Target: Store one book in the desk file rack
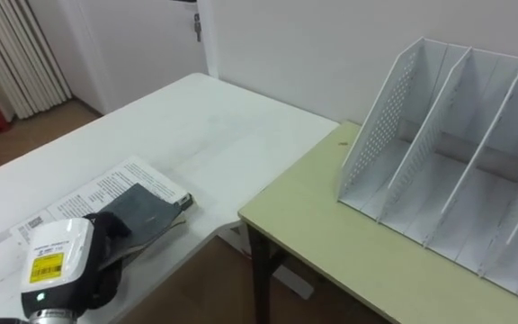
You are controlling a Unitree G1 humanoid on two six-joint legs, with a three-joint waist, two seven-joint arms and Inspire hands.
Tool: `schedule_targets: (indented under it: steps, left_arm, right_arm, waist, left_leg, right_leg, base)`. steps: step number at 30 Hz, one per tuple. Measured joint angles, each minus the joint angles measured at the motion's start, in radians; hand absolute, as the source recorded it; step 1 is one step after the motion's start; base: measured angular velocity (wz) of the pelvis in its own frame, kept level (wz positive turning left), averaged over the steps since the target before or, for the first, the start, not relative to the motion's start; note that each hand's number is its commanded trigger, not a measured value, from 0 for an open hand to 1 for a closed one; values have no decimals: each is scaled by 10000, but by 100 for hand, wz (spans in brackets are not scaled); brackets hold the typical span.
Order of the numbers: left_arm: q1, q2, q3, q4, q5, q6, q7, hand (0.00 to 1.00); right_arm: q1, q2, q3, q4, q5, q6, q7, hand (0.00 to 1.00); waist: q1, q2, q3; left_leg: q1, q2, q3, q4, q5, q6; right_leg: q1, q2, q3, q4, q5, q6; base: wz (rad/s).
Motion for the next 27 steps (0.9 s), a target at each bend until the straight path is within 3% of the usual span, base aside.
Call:
schedule_targets:
  steps: [7,14,27]
  left_arm:
    - [-102,-1,-3,-110,-140,9,5,100]
    - [-50,66,151,-639,-1588,-309,-322,100]
    - [22,68,1144,-2515,-6368,-1249,-1104,100]
  right_arm:
    - [-23,19,36,-19,22,-5,-4,0]
    - [-126,46,107,-85,-204,-30,-3,0]
    - [-443,369,308,-659,-1869,-789,227,0]
  waist:
    - [-2,-11,0]
    - [49,-89,-24]
    - [371,-290,53]
  left_leg:
    - [-49,1,-9,1,0,0]
    - [-80,-5,6,11,2,-1]
    - [-303,43,79,97,1,0]
  right_leg:
    - [-18,0,-31,-79,-6,2]
    - [-15,-8,-163,-109,-4,1]
    - [-168,-40,-263,-70,-1,4]
  base:
    - [2]
    - [5]
    - [3]
